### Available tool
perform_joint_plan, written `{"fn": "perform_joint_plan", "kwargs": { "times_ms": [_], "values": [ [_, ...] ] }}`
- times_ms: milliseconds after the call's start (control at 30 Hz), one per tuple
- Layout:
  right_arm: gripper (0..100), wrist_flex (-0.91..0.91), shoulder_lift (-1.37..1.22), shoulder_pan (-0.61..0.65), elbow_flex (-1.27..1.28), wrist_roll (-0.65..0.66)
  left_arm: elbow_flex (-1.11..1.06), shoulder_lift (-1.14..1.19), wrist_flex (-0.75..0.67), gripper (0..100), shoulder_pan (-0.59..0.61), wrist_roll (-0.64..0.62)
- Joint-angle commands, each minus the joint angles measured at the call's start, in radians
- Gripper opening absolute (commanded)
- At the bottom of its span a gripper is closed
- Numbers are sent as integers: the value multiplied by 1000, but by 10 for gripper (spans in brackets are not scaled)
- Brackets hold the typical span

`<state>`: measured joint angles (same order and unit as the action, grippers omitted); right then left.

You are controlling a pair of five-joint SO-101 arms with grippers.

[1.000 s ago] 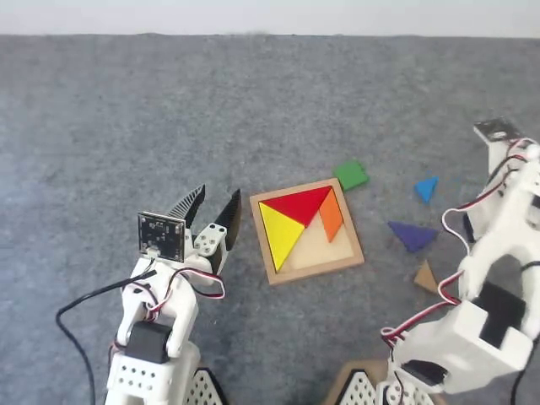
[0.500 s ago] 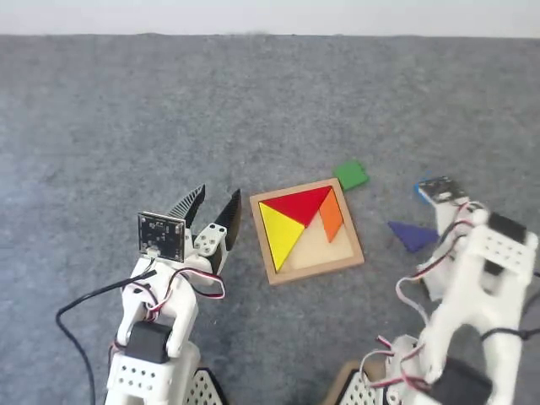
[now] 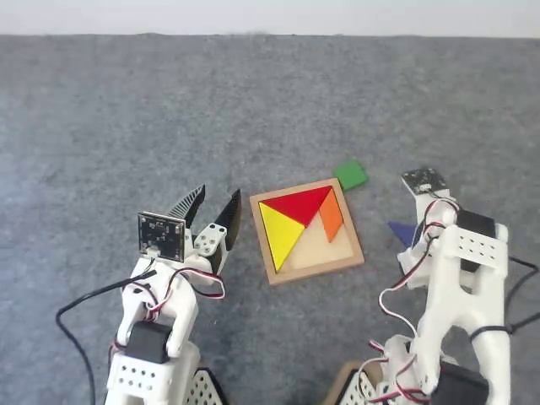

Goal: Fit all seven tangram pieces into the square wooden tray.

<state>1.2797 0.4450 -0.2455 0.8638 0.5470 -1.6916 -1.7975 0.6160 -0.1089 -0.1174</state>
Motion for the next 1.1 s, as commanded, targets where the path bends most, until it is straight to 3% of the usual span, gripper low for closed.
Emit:
{"fn": "perform_joint_plan", "kwargs": {
  "times_ms": [0, 333, 567, 1067],
  "values": [
    [203, -47, 30, -16, 40, 12, 10, -18, -29, 195, 5, 12],
    [206, -148, 28, -48, 100, 41, 10, -18, -29, 195, 8, 12],
    [206, -157, 24, -42, 66, -68, 10, -18, -29, 195, 8, 12],
    [204, -240, -423, -39, -124, -180, 10, -18, -29, 195, 5, 12]
  ]
}}
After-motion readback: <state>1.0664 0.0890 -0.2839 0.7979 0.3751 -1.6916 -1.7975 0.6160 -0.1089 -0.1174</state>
